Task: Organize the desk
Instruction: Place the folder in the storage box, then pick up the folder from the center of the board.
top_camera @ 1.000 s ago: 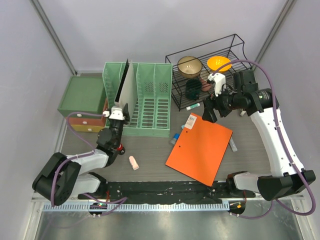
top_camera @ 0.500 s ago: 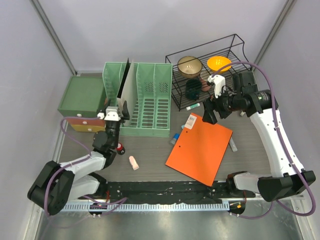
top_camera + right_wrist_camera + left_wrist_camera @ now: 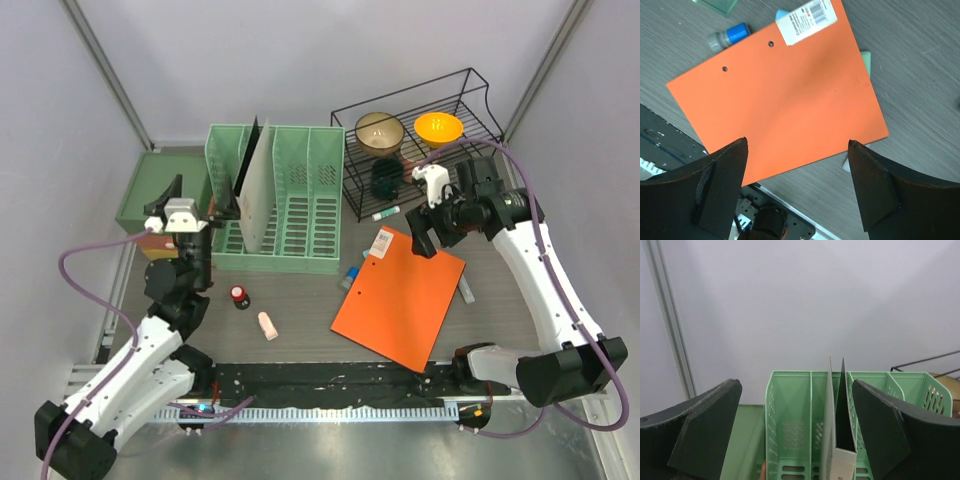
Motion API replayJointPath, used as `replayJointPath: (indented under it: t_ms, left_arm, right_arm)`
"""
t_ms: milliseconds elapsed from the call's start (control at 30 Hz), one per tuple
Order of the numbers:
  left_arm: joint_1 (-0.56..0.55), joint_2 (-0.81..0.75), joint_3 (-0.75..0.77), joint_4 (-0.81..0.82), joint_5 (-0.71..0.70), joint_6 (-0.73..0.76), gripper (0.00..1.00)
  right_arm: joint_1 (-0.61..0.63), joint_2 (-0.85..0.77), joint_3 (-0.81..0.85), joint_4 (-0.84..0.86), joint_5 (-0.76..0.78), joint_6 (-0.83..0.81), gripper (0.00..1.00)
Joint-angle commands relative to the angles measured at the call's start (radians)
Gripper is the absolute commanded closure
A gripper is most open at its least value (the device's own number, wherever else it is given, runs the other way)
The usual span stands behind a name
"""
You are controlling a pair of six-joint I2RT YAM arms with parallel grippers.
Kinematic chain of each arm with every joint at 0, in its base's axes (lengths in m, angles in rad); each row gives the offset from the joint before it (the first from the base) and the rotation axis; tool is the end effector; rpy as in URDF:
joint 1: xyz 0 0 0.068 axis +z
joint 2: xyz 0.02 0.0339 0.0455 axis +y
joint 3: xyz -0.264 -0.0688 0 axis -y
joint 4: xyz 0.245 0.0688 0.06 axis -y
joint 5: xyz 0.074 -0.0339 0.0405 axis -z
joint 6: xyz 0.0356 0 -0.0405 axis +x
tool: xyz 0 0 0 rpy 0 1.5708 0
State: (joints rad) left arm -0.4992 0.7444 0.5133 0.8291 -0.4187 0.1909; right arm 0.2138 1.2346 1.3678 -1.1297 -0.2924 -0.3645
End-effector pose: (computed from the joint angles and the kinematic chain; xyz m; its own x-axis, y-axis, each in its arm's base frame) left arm 0.1528 -0.0668 0.3546 0.5123 -0.0819 -0.8549 0.0460 0.9966 -0.0679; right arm 0.2192 0.0581 0.3640 -0.6396 -0.4882 -0.5938 -0.6253 0.7797 0.0325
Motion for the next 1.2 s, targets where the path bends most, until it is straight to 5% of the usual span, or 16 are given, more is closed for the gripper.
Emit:
replayJointPath:
  t_ms: [0, 300, 433, 700, 1167]
  left_arm:
    - [0.002, -0.031, 0.103, -0.396, 0.061, 0.004, 0.0]
    - [0.002, -0.091, 0.343, -1.086, 0.595, 0.039, 0.0]
    - [0.002, -0.123, 0.37, -1.249, 0.776, 0.093, 0.0]
    - [0.001, -0.135, 0.35, -1.395, 1.001, 0.186, 0.0]
    - [0.002, -0.099, 0.34, -1.432, 1.017, 0.242, 0.0]
  right_arm:
    - [0.001, -0.007, -0.041, 0.05, 0.082, -0.004, 0.15]
    - [-0.01, 0.071, -0.107, 0.077, 0.15, -0.056, 0.15]
    - [-0.051, 0.129, -0.092, 0.088, 0.139, -0.103, 0.15]
    - [-0.217, 0.305, 0.02, 0.029, 0.041, -0.304, 0.17]
    - [-0.315, 0.603, 0.185, -0.124, -0.07, -0.514, 0.22]
